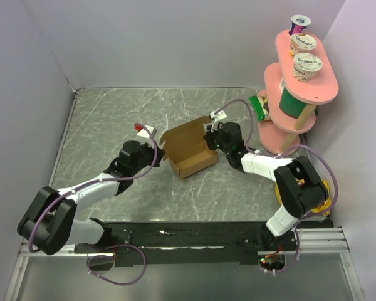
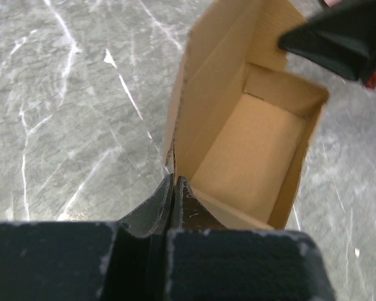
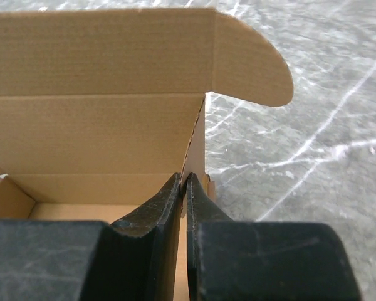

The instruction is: Fold the paper box

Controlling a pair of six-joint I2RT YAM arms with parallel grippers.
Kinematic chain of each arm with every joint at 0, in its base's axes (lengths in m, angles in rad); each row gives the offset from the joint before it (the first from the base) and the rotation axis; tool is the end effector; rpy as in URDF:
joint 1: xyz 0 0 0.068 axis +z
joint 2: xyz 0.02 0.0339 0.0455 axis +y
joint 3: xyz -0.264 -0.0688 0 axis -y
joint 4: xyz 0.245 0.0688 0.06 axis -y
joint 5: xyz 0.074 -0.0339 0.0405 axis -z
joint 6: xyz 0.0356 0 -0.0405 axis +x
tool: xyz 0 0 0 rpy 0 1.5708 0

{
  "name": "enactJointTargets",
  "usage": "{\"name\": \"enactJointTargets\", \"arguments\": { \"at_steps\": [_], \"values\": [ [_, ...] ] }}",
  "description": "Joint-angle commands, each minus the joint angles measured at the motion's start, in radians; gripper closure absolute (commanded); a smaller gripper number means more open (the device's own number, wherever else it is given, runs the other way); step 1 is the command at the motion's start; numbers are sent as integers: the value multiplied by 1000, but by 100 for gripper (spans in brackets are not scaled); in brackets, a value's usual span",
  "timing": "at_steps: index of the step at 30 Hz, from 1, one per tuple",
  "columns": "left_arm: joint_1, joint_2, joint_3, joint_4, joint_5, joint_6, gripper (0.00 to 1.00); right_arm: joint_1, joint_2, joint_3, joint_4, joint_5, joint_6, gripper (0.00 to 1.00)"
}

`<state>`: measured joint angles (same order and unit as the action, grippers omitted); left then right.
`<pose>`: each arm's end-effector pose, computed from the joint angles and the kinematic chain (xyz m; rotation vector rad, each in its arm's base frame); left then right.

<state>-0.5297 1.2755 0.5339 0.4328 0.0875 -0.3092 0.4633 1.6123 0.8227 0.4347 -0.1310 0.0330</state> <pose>0.2303 -0.1384 0.2116 0.2738 1.9122 -0.6517 0.3097 0.1599 0.2076 -0.5026 1.8837 0.4567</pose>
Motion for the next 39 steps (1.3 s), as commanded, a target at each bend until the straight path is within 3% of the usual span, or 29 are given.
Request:
{"name": "enactJointTargets", "arguments": {
  "at_steps": [1, 6, 16, 24, 39],
  "values": [
    [-38, 22, 72, 26, -84, -83, 99, 101, -81, -57, 79, 187, 39, 89],
    [-62, 54, 84, 14, -184, -162, 99, 181, -109, -121, 121, 387, 45, 89],
    [-181, 99, 95, 4, -437, -246, 99, 302, -150, -217, 182, 614, 74, 89],
    [-234, 133, 117, -11, -531, -291, 99, 371, -175, -247, 205, 723, 73, 89],
    [-418, 147, -44, 147, -805, -249, 99, 477, -215, -296, 191, 864, 120, 87]
  ]
}}
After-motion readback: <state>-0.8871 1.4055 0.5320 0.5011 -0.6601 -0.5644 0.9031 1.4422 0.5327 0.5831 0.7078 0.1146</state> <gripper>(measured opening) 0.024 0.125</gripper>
